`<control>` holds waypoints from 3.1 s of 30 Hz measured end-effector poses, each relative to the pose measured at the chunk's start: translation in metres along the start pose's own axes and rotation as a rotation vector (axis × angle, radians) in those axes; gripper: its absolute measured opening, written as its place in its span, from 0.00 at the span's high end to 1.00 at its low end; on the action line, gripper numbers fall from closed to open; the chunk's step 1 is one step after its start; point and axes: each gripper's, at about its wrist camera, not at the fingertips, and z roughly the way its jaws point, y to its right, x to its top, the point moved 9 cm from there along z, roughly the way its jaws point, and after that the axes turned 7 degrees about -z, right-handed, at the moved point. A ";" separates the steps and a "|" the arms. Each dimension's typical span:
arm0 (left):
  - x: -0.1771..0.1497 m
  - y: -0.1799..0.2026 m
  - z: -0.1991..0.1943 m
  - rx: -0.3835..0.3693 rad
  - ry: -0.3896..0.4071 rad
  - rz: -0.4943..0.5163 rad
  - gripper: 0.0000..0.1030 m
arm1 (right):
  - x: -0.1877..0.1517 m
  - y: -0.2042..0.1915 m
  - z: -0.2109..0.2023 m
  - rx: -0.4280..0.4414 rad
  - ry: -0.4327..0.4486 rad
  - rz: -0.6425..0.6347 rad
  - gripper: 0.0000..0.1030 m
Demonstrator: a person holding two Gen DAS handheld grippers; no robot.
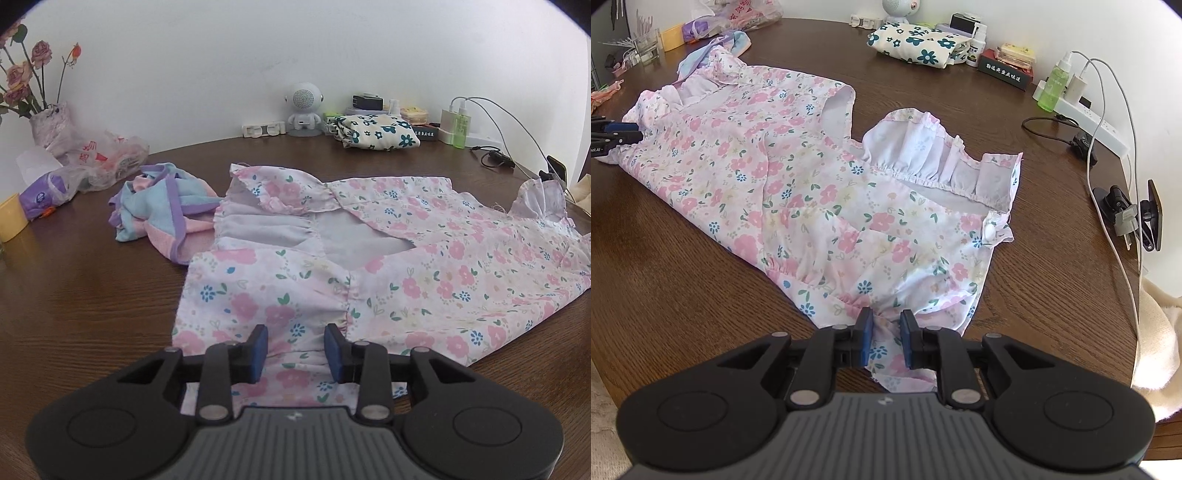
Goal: Fold clothes
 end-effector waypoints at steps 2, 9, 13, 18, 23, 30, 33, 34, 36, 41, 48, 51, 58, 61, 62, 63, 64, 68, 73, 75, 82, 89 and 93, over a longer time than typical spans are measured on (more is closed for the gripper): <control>0.005 -0.002 -0.011 0.005 0.036 -0.022 0.66 | 0.000 0.001 -0.001 0.003 0.010 0.018 0.84; 0.018 -0.010 -0.077 -0.006 0.215 -0.147 0.13 | 0.008 0.003 -0.032 0.048 0.180 0.175 0.44; 0.009 -0.002 -0.107 -0.033 0.262 -0.202 0.07 | 0.011 -0.011 -0.064 0.075 0.318 0.288 0.20; -0.012 0.015 -0.129 -0.041 0.263 -0.227 0.05 | 0.002 -0.049 -0.090 0.056 0.366 0.335 0.01; -0.035 0.030 -0.140 -0.037 0.238 -0.284 0.03 | -0.015 -0.080 -0.106 0.001 0.379 0.401 0.00; -0.053 0.049 -0.143 -0.040 0.204 -0.293 0.00 | -0.031 -0.104 -0.105 -0.037 0.400 0.476 0.00; -0.054 0.051 -0.144 -0.048 0.198 -0.296 0.00 | -0.031 -0.113 -0.100 -0.041 0.377 0.455 0.00; -0.054 0.050 -0.144 -0.044 0.199 -0.299 0.00 | -0.031 -0.114 -0.099 -0.049 0.372 0.450 0.00; -0.054 0.050 -0.146 -0.038 0.201 -0.305 0.00 | -0.030 -0.116 -0.099 -0.054 0.375 0.448 0.00; -0.052 0.057 -0.152 -0.034 0.212 -0.283 0.00 | -0.027 -0.118 -0.101 -0.054 0.376 0.442 0.00; -0.049 0.060 -0.151 -0.029 0.200 -0.269 0.00 | -0.030 -0.119 -0.102 -0.065 0.364 0.436 0.00; -0.047 0.061 -0.150 -0.026 0.193 -0.266 0.00 | -0.032 -0.118 -0.102 -0.064 0.356 0.443 0.00; -0.044 0.063 -0.148 -0.019 0.179 -0.257 0.00 | -0.028 -0.115 -0.093 -0.057 0.326 0.442 0.00; -0.040 0.064 -0.144 -0.016 0.172 -0.250 0.00 | -0.025 -0.112 -0.088 -0.056 0.317 0.441 0.00; -0.038 0.064 -0.142 -0.016 0.169 -0.249 0.00 | -0.023 -0.111 -0.087 -0.056 0.314 0.441 0.00; -0.036 0.064 -0.139 -0.016 0.165 -0.248 0.00 | -0.022 -0.110 -0.085 -0.056 0.311 0.440 0.00; -0.034 0.064 -0.137 -0.015 0.162 -0.246 0.00 | -0.021 -0.108 -0.084 -0.057 0.309 0.439 0.00; -0.027 0.064 -0.124 -0.015 0.145 -0.241 0.00 | -0.014 -0.100 -0.076 -0.058 0.299 0.442 0.00; -0.017 0.067 -0.105 -0.018 0.115 -0.232 0.00 | -0.006 -0.089 -0.063 -0.060 0.277 0.449 0.00; -0.014 0.068 -0.098 -0.018 0.105 -0.227 0.00 | -0.003 -0.084 -0.058 -0.061 0.269 0.453 0.00; -0.006 0.071 -0.076 -0.012 0.063 -0.201 0.00 | 0.006 -0.075 -0.039 -0.063 0.227 0.442 0.00; 0.001 0.070 -0.059 -0.012 0.025 -0.203 0.00 | 0.016 -0.068 -0.027 -0.059 0.208 0.420 0.00; 0.006 0.074 -0.051 -0.015 0.008 -0.194 0.00 | 0.021 -0.064 -0.022 -0.054 0.195 0.414 0.00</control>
